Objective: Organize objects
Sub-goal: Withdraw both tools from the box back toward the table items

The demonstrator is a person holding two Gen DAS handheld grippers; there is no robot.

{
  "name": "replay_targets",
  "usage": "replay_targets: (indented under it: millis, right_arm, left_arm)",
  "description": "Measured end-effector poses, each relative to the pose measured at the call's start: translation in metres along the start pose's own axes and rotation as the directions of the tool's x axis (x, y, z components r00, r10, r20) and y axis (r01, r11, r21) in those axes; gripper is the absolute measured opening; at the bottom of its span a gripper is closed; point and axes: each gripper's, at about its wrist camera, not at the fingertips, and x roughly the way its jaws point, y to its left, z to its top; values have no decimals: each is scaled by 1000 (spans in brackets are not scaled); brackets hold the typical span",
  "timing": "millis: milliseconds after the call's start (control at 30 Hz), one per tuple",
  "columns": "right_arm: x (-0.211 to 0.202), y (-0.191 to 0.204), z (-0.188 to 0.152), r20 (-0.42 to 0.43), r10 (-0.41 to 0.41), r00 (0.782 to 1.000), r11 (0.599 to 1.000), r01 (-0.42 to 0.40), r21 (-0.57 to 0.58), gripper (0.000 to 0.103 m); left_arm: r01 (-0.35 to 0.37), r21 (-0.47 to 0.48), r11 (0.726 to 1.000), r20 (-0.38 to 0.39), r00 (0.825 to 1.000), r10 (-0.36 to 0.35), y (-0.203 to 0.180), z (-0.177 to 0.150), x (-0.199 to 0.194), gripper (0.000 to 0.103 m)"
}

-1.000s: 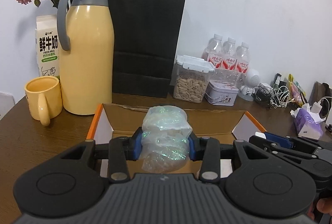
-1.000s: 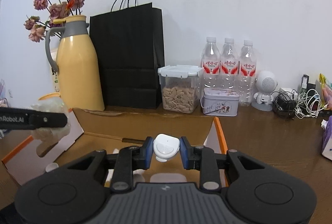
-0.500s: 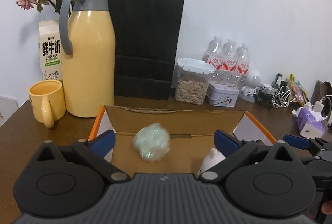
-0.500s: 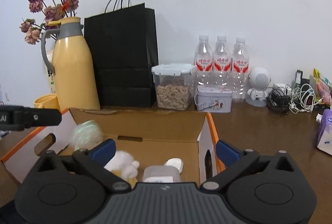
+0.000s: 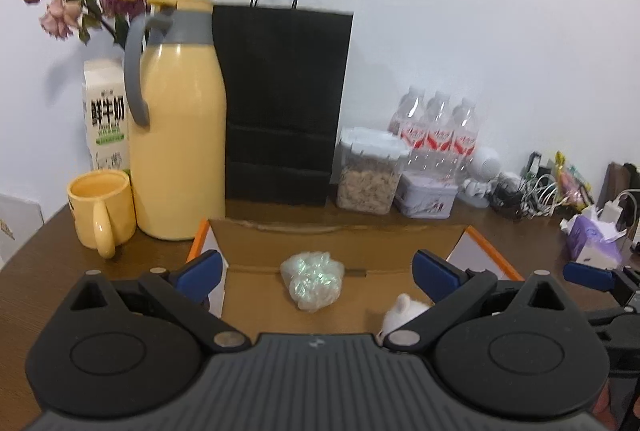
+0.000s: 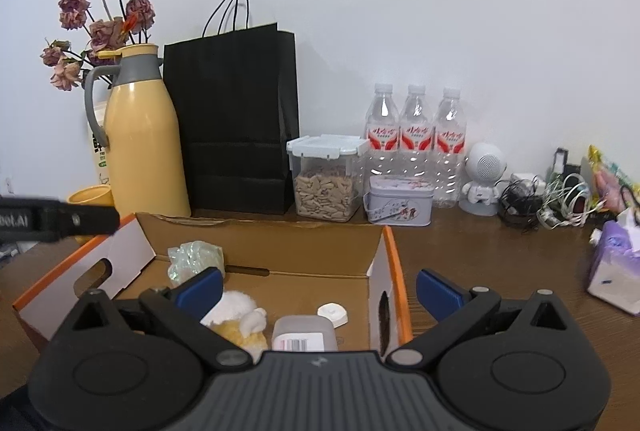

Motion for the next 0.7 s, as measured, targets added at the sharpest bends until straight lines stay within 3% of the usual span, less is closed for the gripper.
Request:
replay_targets:
  millis: [267, 700]
  right_arm:
    - [-37, 12, -1, 39, 3, 999, 997, 0, -74, 103]
    - [-93, 33, -34, -29, 44, 999, 995, -46, -89, 103]
  left_arm:
    - [-21, 1, 1000, 42, 999, 21, 1, -1, -38, 103]
    - [-35, 15, 999, 4, 999, 35, 16, -26, -98, 103]
